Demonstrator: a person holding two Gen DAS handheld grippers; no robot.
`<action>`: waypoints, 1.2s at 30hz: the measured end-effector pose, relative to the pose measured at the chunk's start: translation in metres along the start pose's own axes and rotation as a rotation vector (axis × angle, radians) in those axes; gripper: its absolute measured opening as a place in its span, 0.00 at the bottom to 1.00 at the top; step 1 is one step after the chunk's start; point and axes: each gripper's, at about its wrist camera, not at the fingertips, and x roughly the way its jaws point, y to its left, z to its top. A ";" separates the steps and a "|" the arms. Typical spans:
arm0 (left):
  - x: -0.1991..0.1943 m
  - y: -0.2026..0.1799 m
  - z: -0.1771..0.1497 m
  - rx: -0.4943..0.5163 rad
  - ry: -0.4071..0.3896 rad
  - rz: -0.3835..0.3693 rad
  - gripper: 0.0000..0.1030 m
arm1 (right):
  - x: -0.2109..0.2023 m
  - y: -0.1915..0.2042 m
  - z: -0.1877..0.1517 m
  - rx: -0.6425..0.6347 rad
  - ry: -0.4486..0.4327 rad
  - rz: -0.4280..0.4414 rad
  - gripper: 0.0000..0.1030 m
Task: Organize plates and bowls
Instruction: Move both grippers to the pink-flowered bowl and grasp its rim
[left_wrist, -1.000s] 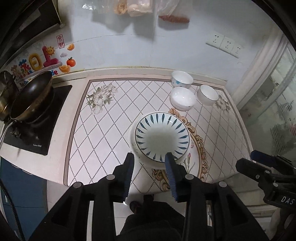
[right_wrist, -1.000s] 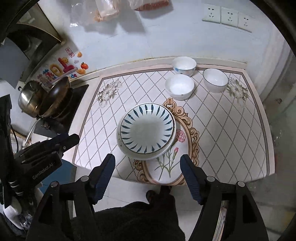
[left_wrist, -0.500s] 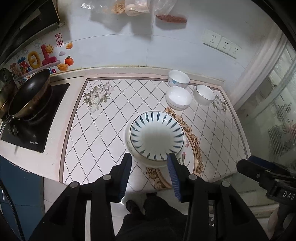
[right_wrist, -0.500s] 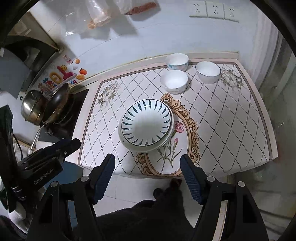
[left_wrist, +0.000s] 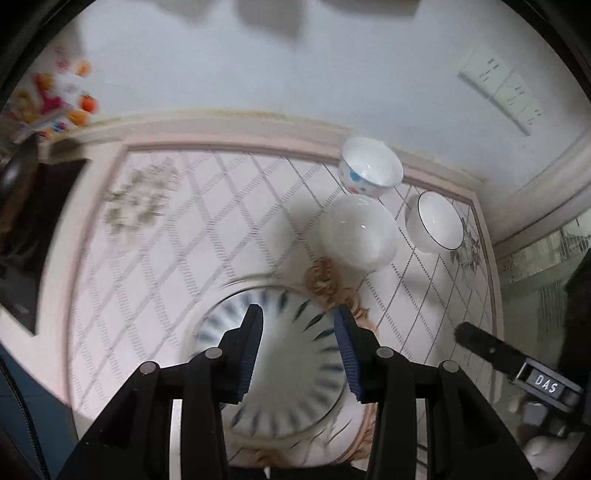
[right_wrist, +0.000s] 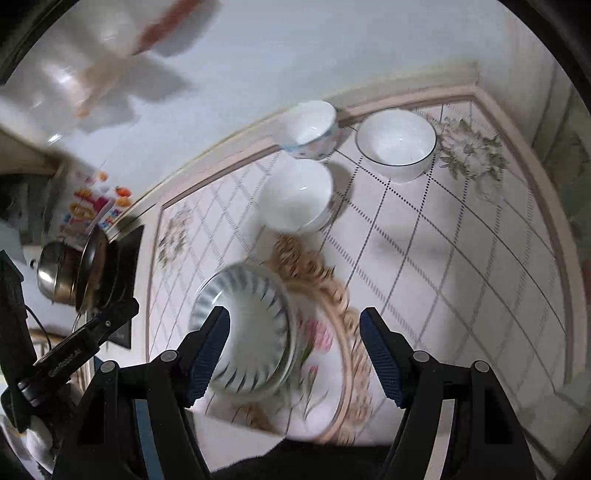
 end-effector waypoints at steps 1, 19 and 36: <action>0.015 -0.002 0.011 -0.017 0.028 -0.021 0.36 | 0.012 -0.009 0.012 0.016 0.021 0.022 0.73; 0.173 -0.022 0.091 -0.109 0.271 -0.041 0.36 | 0.152 -0.067 0.125 0.115 0.190 0.116 0.66; 0.155 -0.024 0.069 -0.026 0.225 0.004 0.13 | 0.163 -0.042 0.126 -0.015 0.198 0.081 0.19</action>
